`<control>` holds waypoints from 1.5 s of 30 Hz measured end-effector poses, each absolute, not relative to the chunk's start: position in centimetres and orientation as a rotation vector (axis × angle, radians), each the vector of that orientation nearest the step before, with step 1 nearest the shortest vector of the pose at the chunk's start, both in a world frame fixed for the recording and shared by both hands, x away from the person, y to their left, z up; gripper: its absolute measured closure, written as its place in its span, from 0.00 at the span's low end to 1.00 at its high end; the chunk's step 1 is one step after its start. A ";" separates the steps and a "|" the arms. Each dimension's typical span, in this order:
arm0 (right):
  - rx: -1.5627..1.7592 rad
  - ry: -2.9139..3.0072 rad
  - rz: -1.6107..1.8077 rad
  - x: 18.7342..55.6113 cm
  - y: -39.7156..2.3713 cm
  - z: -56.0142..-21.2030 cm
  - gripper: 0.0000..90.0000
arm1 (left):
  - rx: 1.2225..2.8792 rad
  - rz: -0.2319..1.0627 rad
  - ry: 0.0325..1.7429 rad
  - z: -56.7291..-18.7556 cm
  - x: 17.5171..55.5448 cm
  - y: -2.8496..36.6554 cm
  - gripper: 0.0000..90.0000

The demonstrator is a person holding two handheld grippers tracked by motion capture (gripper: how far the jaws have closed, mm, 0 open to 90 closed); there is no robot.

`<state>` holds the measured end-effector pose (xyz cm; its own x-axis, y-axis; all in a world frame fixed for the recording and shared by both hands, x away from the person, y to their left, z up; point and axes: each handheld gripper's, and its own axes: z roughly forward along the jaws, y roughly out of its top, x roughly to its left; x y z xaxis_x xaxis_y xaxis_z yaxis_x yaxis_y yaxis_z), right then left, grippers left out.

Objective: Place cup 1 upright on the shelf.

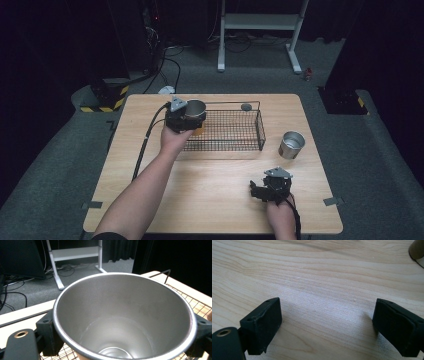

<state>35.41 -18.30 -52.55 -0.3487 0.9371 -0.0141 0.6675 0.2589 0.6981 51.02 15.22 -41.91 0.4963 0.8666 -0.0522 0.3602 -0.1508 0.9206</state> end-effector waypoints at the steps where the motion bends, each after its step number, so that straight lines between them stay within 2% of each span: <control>1: 1.455 2.106 0.846 35.4 -18.3 -52.6 0.10 | 1.734 0.629 1.048 -42.0 51.1 15.2 0.15; 30: 1.443 2.113 0.846 35.5 -18.3 -52.6 0.10 | 1.822 0.556 1.163 -44.6 52.2 14.7 0.15; 45: 1.446 2.111 0.847 35.4 -18.3 -52.6 0.10 | 1.897 0.581 1.194 -45.0 51.9 14.1 0.15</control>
